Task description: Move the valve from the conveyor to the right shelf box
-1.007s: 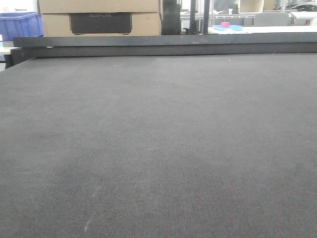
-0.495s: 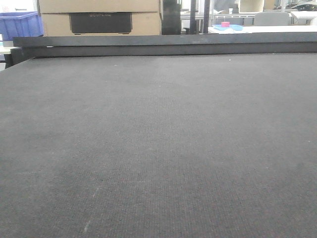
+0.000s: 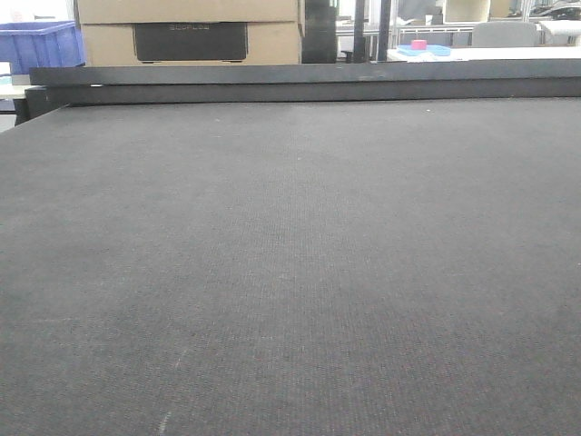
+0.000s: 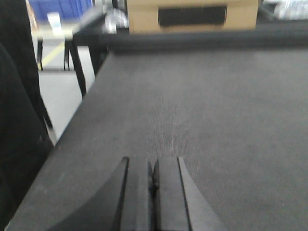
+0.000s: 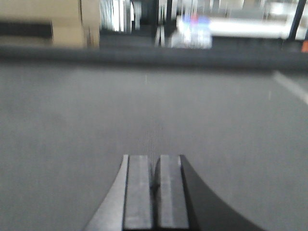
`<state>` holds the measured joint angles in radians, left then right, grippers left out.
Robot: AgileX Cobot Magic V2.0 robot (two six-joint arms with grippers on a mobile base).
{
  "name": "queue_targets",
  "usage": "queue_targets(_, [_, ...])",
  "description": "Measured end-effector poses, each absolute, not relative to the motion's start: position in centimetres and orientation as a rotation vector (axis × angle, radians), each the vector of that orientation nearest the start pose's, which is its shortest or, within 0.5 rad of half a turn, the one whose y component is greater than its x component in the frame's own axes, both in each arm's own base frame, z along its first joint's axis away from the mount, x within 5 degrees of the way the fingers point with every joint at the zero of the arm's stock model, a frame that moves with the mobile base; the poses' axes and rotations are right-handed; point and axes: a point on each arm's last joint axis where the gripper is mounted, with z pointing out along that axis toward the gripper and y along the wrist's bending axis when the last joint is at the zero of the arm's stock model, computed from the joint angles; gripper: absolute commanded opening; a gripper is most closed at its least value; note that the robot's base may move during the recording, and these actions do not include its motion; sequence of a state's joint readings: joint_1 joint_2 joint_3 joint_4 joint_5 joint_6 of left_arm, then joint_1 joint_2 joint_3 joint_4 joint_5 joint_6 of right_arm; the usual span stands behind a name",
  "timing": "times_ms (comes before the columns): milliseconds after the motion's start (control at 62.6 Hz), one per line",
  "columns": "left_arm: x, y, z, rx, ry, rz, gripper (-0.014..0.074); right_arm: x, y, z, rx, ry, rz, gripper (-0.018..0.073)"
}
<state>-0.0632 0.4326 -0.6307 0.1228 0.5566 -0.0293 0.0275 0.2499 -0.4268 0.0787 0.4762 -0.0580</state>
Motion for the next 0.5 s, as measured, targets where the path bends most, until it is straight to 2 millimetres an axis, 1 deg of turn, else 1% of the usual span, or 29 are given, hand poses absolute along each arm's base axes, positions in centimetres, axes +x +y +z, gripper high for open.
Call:
queue_targets(96, [10.7,0.0,35.9,0.082,1.948,0.075,-0.0111,7.6,0.6,30.3,-0.048,1.936,0.065,-0.0167])
queue_targets(128, [11.8,-0.1,36.4,0.081,2.006,0.077,-0.0111,8.6,0.7,30.3,-0.052,2.034,0.068,-0.0167])
queue_targets(192, [13.4,-0.1,36.8,0.079,2.102,0.082,-0.0111,9.8,0.7,30.7,-0.058,2.147,0.072,-0.0167])
queue_targets(256, [14.9,-0.1,36.9,0.077,2.211,0.091,-0.0111,11.2,0.8,31.4,-0.064,2.246,0.076,-0.0167])
queue_targets(352, [17.1,-0.2,37.0,0.076,2.332,0.1,-0.0111,13.2,0.9,31.8,-0.072,2.398,0.082,-0.0167])
queue_targets(368, [17.5,-0.2,36.9,0.077,2.346,0.101,-0.0111,13.6,0.9,32.0,-0.074,2.413,0.083,-0.0167])
queue_targets(495, [20.5,-0.4,36.6,0.08,2.421,0.104,-0.0111,16.5,1.1,32.4,-0.083,2.581,0.091,-0.0167])
